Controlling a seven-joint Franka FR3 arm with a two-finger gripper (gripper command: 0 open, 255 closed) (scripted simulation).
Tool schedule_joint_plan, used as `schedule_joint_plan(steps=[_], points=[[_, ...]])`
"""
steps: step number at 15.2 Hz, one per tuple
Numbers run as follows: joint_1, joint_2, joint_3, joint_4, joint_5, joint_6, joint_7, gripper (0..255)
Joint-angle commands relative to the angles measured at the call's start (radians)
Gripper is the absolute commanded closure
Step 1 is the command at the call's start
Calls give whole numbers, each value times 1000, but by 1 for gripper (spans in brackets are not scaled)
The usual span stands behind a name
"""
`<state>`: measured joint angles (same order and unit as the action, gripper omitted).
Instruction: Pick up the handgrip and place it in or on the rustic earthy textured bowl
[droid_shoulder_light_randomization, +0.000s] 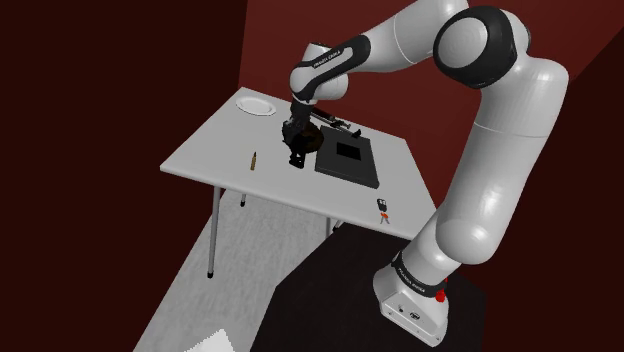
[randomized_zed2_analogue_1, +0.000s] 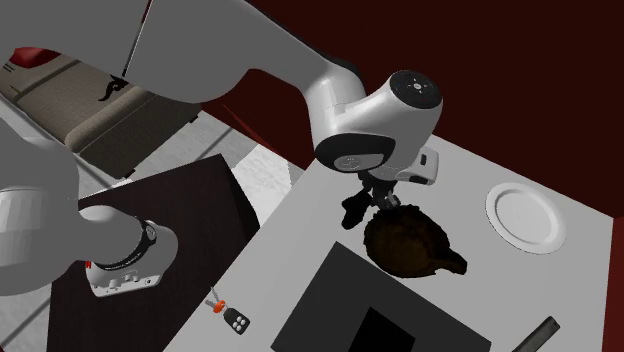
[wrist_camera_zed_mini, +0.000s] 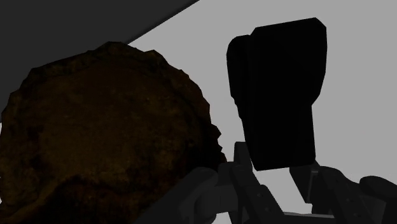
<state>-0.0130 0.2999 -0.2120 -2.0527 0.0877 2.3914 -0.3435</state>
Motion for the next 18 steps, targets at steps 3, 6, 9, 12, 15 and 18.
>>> schedule_joint_plan(steps=[3,6,9,12,15,18], points=[[2,-17,-3,6,-6,-23,4,255],[4,-42,-6,17,-14,-57,9,255],[6,-65,-8,29,-22,-93,15,255],[7,-73,-9,32,-25,-103,17,255],[-43,-104,3,-13,19,-125,-208,0],[-89,-110,8,-40,55,-149,-421,0]])
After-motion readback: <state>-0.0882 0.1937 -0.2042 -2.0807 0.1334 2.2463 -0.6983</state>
